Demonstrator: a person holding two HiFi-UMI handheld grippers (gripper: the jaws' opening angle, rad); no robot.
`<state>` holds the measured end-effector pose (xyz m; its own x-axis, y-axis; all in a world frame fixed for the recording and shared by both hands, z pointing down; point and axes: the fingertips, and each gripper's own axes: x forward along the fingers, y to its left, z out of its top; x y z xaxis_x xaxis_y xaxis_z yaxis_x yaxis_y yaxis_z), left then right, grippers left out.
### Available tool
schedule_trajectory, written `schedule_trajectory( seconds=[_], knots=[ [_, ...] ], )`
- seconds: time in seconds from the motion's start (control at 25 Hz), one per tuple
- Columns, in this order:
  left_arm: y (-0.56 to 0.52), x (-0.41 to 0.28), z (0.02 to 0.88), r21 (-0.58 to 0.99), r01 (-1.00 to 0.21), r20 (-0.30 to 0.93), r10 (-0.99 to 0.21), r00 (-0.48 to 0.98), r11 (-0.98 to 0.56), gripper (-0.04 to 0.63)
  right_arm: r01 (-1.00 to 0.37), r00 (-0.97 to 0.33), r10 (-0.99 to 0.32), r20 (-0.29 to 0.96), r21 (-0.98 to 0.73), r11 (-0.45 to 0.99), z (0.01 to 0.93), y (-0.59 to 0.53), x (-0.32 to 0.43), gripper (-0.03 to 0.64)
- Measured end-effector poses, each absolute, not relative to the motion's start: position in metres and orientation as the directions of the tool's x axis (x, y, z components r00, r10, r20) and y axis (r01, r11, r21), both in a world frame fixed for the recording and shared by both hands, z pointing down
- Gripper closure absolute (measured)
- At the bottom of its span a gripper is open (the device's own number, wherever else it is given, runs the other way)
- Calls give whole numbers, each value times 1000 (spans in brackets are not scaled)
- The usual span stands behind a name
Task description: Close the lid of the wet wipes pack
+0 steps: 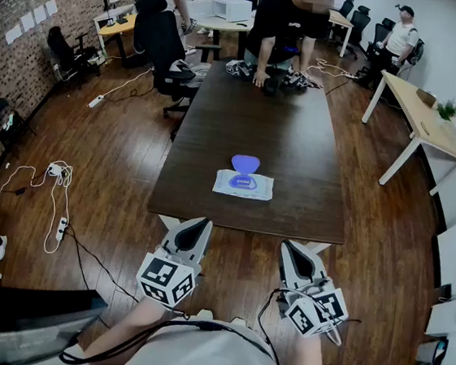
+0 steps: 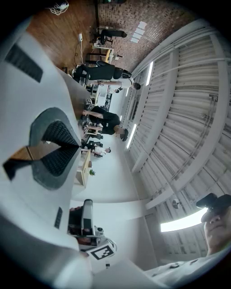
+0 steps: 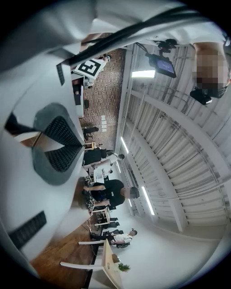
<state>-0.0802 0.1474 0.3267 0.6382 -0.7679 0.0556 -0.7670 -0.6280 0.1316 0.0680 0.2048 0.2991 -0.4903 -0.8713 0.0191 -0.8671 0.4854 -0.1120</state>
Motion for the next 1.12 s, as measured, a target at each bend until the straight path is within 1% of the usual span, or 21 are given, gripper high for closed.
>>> schedule_trajectory(
  seconds=[0.64, 1.12],
  knots=[
    [147, -70, 327, 127, -770, 70, -768, 636, -626, 594, -859, -503, -864, 24, -130, 496, 303, 206, 77, 612],
    [154, -41, 332, 120, -802, 89, -799, 595, -585, 594, -821, -560, -828, 31, -150, 550, 313, 209, 106, 612]
  ],
)
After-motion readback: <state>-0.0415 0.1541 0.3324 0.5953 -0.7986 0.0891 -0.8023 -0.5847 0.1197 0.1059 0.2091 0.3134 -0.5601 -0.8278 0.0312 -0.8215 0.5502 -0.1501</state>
